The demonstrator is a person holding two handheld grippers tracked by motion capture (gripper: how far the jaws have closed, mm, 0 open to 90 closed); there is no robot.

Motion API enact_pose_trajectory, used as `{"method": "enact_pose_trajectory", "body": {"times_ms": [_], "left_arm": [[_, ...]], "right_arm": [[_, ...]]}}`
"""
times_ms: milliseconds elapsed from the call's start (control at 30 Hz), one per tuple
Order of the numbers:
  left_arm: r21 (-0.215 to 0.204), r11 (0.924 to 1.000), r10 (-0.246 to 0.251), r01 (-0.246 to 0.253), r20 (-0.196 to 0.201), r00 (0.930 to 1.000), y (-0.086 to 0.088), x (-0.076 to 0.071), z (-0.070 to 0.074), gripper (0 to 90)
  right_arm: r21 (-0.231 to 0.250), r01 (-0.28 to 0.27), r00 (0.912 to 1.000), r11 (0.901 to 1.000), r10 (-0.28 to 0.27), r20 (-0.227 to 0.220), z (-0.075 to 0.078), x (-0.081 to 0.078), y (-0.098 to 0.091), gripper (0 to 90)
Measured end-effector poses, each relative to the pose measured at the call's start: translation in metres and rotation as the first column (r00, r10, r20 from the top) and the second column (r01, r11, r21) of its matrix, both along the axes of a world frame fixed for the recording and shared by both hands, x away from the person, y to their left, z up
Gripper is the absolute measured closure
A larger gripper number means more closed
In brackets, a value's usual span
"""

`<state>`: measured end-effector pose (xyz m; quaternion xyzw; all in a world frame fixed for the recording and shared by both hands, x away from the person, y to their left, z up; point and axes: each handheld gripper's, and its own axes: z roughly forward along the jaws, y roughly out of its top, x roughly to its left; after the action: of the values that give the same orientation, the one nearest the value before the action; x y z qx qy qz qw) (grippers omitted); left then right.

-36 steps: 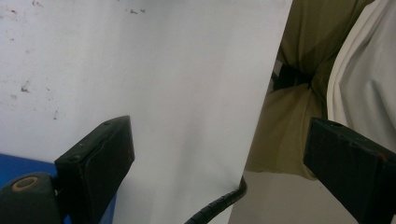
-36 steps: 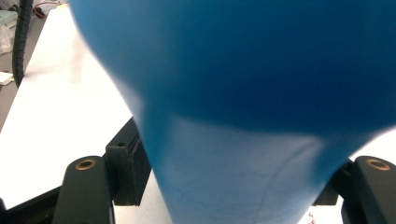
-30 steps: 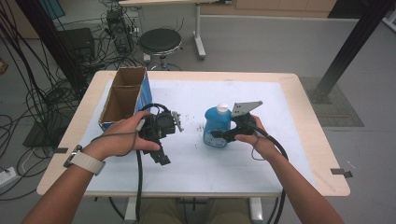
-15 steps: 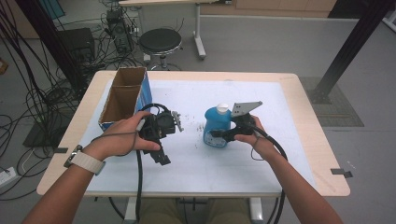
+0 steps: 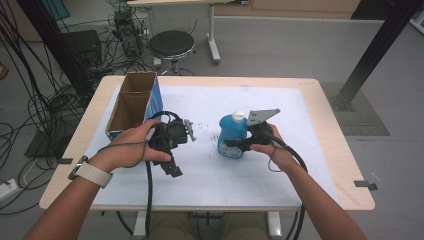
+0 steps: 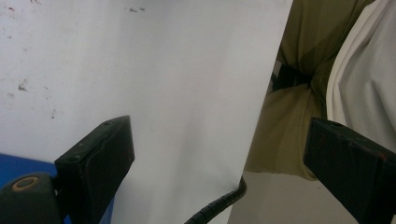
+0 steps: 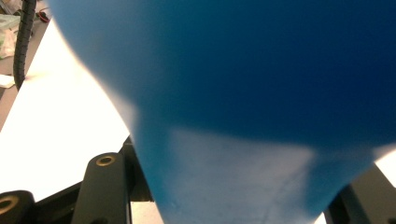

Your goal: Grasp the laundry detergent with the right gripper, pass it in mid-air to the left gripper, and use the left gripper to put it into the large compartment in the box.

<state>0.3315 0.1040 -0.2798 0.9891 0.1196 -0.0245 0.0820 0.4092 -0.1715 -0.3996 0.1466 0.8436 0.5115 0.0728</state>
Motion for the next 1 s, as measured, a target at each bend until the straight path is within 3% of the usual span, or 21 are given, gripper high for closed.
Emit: {"method": "enact_pose_trajectory", "body": {"times_ms": [1000], "left_arm": [[-0.001, 1.0, 0.0, 0.0, 0.001, 1.0, -0.0001, -0.0003, -0.0006, 9.3]], "right_arm": [[0.027, -0.005, 0.9998, 0.9996, 0.004, 0.019, -0.0035, 0.0, -0.0018, 42.8]]}}
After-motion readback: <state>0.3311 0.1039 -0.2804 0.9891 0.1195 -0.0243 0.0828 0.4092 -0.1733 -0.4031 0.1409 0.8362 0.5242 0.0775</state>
